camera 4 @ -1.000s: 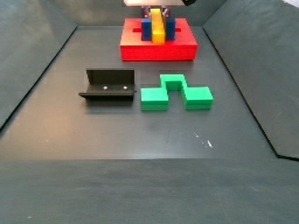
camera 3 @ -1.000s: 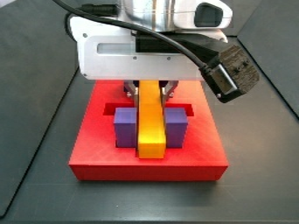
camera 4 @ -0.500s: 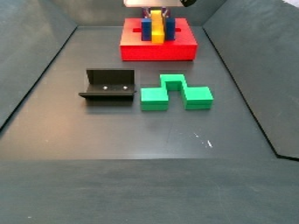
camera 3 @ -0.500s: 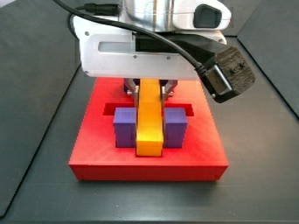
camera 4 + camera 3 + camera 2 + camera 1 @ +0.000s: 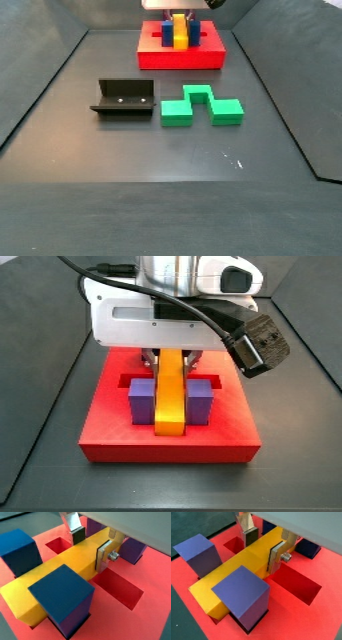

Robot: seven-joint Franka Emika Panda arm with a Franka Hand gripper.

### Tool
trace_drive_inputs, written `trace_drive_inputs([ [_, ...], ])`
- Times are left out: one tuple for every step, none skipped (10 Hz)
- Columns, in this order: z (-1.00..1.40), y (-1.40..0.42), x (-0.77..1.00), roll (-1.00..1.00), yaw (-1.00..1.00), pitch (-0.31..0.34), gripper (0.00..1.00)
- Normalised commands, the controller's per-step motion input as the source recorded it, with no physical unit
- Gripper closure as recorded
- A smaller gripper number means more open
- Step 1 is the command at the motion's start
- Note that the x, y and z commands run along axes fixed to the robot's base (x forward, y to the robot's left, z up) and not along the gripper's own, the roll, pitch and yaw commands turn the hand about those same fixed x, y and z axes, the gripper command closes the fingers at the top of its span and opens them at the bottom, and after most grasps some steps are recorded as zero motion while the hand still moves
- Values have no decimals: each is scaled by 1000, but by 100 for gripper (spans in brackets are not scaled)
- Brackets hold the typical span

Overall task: Pick up the yellow object. Move up. Move to above the board. Insert the yellow object.
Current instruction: Insert the yellow object.

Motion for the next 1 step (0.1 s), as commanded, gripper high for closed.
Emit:
trace_drive_inputs([
  [0,0,0,9,0,0,100],
])
